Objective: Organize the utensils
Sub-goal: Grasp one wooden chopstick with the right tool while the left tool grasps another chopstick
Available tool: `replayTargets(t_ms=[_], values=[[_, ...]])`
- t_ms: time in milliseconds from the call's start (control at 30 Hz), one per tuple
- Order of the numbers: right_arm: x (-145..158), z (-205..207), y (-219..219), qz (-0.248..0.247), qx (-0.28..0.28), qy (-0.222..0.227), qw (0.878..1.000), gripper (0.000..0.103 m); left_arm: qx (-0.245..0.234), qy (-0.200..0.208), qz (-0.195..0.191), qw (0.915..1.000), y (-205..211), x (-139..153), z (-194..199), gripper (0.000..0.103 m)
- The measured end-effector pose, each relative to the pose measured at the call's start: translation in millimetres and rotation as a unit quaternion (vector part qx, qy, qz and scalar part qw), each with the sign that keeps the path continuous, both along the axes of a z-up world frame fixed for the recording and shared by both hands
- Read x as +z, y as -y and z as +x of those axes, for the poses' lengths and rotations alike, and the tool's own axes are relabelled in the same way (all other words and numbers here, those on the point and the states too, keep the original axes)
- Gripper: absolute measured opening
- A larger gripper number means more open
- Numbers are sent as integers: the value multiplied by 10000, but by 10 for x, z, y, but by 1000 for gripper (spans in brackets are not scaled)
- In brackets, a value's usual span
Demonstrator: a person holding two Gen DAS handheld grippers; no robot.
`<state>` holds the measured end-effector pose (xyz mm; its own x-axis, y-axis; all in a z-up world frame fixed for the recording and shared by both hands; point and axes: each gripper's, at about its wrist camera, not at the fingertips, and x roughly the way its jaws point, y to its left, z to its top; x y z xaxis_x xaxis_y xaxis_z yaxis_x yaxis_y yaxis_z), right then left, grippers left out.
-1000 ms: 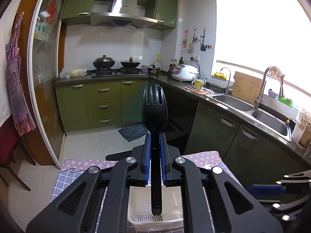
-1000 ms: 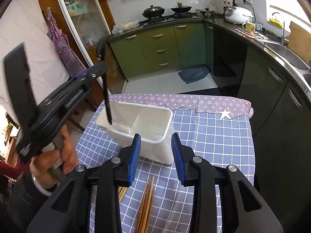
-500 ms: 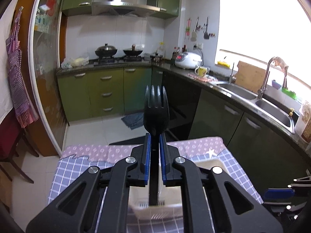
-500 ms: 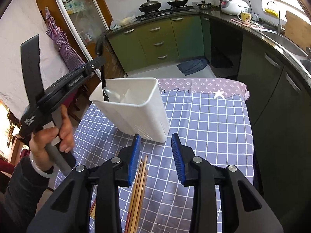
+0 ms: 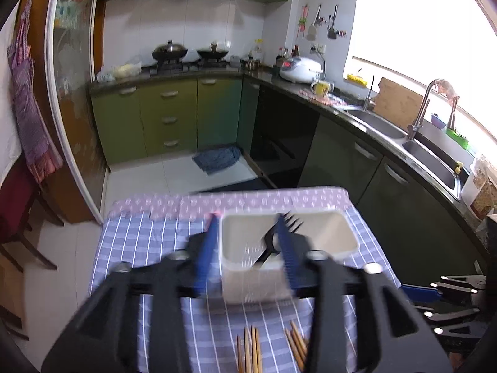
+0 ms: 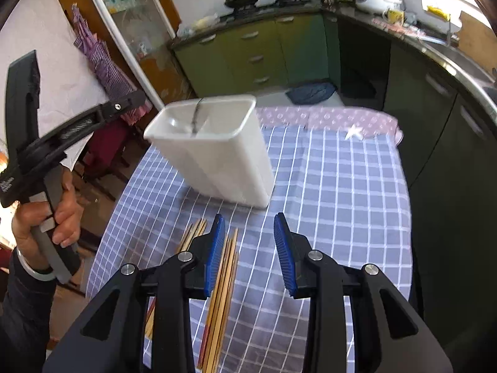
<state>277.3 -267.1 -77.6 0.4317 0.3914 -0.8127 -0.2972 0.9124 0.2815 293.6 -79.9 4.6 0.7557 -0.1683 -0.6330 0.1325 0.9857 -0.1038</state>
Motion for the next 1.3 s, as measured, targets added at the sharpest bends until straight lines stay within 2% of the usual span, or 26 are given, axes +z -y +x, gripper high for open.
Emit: replayTargets(t_ms=[67,167,233,333,367,433,533,800,867,1100,1200,1300], values=[[-128,-5,-74,-87,146,-241,9996,33,-65,-336,54,9994,-54,-80,-89,46],[-440,-13,-241,-219,421,-792,9957,33,-129,-879,39,9960,-159,-256,-207,56],[-602,-14,-334,-324,542,-1033,9926,26,-176,-1261,-59,9918,-251,-416,-301,56],[-879,2,-478,-546,624,-1384,9869,22,-181,-1624,-111,9865,-354,-620,-422,58],[-928,9,-511,-602,631,-1448,9856,21,-192,-1773,-99,9839,-385,-701,-471,61],[-1018,40,-570,-679,653,-1592,9827,20,-263,-1951,23,9804,-401,-813,-551,64],[-1098,36,-642,-879,646,-1632,9805,18,-392,-2055,311,9774,-348,-901,-639,65],[-1229,22,-831,-1354,661,-1660,9746,18,-529,-2182,380,9737,-307,-917,-688,65],[-1260,17,-863,-1493,663,-1668,9724,13,-550,-2234,404,9723,-302,-926,-697,65],[-1311,23,-951,-1585,660,-1741,9697,13,-574,-2429,454,9673,-309,-1010,-718,65],[-1312,20,-993,-1671,669,-1664,9695,13,-599,-2620,437,9622,-284,-1095,-695,65],[-1335,41,-995,-1641,638,-1670,9701,8,-616,-2814,453,9565,-243,-1199,-648,65]])
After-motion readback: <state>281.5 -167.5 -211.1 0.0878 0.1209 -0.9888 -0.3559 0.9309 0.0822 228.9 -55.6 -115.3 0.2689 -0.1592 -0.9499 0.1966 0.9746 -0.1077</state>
